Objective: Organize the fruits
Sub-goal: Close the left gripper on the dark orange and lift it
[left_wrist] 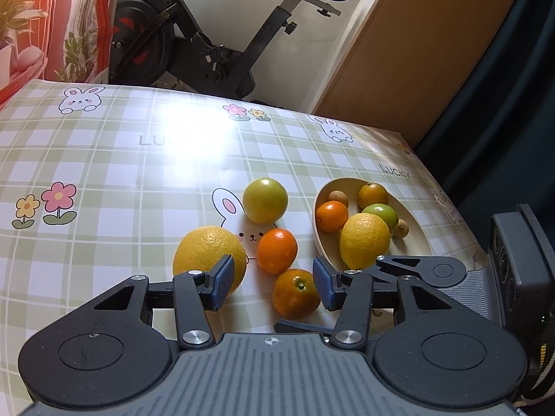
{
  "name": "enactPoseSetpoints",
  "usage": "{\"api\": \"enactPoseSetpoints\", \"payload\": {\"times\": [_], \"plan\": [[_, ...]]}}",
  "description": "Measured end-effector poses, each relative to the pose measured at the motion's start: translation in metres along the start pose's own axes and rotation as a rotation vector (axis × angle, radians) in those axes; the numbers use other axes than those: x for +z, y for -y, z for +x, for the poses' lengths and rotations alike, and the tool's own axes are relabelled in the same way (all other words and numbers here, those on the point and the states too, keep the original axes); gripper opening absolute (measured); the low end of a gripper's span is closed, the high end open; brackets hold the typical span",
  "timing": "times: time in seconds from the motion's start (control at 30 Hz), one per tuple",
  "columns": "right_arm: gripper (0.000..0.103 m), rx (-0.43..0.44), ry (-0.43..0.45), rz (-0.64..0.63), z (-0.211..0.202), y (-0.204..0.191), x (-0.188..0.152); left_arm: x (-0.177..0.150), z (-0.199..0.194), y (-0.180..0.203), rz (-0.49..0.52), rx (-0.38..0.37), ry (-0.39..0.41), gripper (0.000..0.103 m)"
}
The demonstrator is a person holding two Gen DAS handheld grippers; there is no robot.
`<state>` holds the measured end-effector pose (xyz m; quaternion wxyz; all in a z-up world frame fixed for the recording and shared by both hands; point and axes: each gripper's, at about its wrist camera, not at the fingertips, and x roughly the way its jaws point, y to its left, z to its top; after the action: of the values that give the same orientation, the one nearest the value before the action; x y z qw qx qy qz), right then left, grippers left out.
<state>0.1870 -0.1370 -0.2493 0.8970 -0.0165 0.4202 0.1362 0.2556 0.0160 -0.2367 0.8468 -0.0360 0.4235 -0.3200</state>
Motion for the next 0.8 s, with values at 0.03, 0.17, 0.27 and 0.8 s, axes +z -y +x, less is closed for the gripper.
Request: {"api": "enactPoseSetpoints", "payload": {"times": [0.03,0.17,0.27,0.8], "plan": [[0.054,0.005,-0.014,0.009,0.003,0.001,-0.001,-0.001,0.001,0.001,-0.002,-0.003,-0.002,0.052],[0.054,0.011,-0.039,0.027,0.011,0.001,-0.007,-0.005,0.008,0.005,-0.013,-0.021,-0.011,0.052],[0.053,0.019,-0.031,0.026,0.010,-0.001,-0.008,-0.008,0.015,0.014,0.015,-0.020,-0.020,0.052],[0.043,0.039,-0.006,0.057,0.009,0.001,-0.009,-0.024,0.035,0.021,-0.011,0.070,-0.041,0.050]]}}
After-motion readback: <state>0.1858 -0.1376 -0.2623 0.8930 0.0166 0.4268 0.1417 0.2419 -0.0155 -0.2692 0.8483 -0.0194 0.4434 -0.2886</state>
